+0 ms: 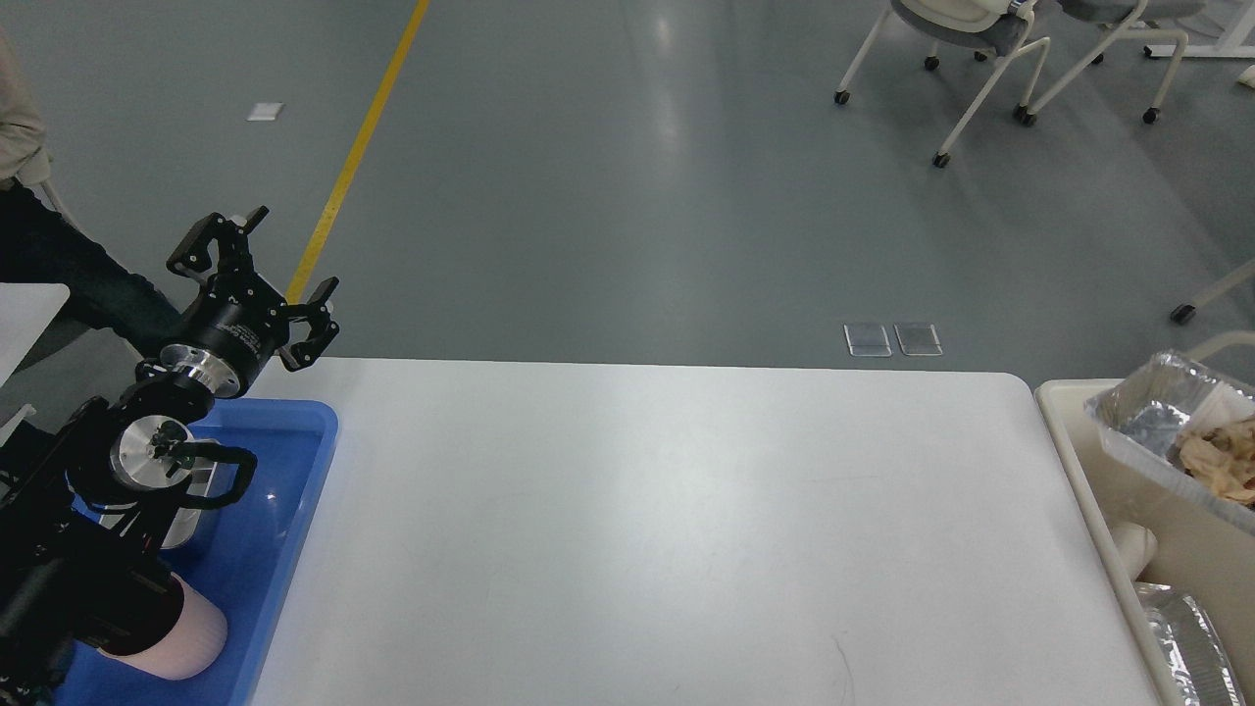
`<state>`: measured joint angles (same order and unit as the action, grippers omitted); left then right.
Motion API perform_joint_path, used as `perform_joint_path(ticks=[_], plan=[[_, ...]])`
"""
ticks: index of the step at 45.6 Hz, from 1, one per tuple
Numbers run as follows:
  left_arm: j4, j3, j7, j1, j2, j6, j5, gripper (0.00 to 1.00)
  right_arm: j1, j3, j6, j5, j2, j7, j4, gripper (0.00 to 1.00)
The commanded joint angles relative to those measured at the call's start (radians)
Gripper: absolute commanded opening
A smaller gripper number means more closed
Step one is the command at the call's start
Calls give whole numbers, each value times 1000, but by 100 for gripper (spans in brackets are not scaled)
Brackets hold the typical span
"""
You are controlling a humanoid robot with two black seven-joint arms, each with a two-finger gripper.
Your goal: Tidy desktop
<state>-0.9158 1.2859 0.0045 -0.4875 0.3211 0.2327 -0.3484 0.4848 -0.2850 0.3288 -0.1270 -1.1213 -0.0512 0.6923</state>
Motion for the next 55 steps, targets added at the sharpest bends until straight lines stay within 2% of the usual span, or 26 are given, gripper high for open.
perform_joint_path(ticks=[1, 13, 19, 22, 28, 31, 36, 43, 48, 55], plan=[[0, 1, -1, 13, -5, 0, 0, 97, -15, -13, -100, 20, 40, 1, -51, 100], [0, 7, -1, 35, 3, -3, 2, 97, 17, -22, -126, 17, 155, -6, -70, 100], [0, 23, 0, 40, 3, -7, 2, 97, 55, -14, -189, -34, 232, -6, -85, 100], [0, 24, -1, 38, 3, -7, 2, 97, 103, -25, -189, -72, 259, -6, -71, 100], [-8, 39, -1, 44, 6, 0, 2, 97, 271, -54, -192, -72, 406, -1, -71, 100], [-15, 61, 0, 62, 6, 4, 5, 97, 291, -173, -192, -33, 451, -2, -60, 100], [-28, 95, 0, 90, 6, 7, 6, 97, 239, -509, -174, 93, 549, -2, 6, 100], [-51, 151, 0, 145, 0, 28, 8, 97, 63, -925, -157, 119, 690, -2, 237, 100], [-144, 220, 0, 208, -8, 42, 11, 97, -80, -1063, -157, 118, 781, -4, 415, 100], [-276, 297, 0, 314, -31, 46, 11, 97, -245, -1157, -136, 118, 859, -4, 553, 100]])
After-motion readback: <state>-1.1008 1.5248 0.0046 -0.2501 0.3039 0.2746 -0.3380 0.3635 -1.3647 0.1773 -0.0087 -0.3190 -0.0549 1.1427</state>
